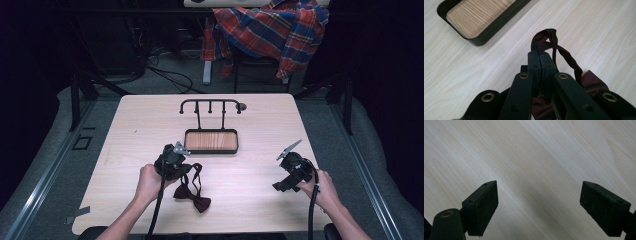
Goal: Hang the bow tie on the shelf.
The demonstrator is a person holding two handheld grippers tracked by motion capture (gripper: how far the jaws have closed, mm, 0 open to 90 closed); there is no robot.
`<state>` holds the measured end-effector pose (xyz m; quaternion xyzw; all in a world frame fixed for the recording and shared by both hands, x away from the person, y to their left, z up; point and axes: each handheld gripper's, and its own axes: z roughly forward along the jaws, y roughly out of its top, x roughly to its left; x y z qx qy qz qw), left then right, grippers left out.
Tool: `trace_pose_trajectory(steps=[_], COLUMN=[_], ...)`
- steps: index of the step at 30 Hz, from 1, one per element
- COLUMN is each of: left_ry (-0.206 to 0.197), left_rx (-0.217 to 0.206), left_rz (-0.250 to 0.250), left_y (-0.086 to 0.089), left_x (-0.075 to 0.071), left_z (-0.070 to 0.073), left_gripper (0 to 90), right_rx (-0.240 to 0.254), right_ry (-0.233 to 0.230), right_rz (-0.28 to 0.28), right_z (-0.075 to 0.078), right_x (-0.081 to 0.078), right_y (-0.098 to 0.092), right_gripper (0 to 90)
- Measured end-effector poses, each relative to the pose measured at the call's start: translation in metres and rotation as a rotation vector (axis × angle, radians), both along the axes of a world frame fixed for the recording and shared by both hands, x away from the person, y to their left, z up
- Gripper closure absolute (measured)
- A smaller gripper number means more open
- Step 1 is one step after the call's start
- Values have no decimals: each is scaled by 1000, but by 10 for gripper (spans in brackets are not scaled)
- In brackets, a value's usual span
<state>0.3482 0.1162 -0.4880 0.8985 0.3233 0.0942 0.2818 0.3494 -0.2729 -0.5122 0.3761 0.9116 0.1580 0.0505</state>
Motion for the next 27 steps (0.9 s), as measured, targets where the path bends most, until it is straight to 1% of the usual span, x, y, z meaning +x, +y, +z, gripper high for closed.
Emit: trace_pose_trajectory(steps=[1,2,4,7,8,9,10,11,16,17,18,21,24,25,26,27], left_ry=[-8,-8,-22,-27,-40,-43,-46,-53,-69,-67,-75,-77,-92,-90,-99,-98], left_rx=[0,0,-11,-15,-19,-22,-22,-27,-27,-26,-25,-27,-32,-34,-36,-37], left_rz=[1,1,13,20,37,40,43,53,68,67,72,75,90,89,98,96], left_y=[1,1,4,6,9,10,11,12,16,17,17,18,21,22,23,24], left_x=[0,0,0,0,1,1,2,2,5,5,6,7,9,10,11,13], left_z=[2,2,6,8,11,12,13,14,18,20,20,21,25,27,28,29], left_gripper=[887,887,887,887,887,888,887,887,887,888,888,887,887,887,888,887], right_rx=[1,2,0,1,4,18,3,3,-10,0,0,0,0,-5,-14,-9], right_ry=[-2,-3,2,2,3,0,8,9,10,11,7,12,4,8,8,14], right_rz=[0,0,4,0,-3,-10,4,4,7,6,4,7,12,12,13,10], right_z=[0,0,0,0,0,-1,1,1,0,0,-1,-1,-1,-1,-1,-1], right_x=[0,0,0,0,-1,-1,-1,-1,0,0,0,1,1,1,1,1], right_y=[0,0,0,0,0,0,0,0,-1,-1,-1,0,1,2,2,1], right_gripper=[147,147,147,146,145,145,145,145,144,144,145,145,144,145,144,144])
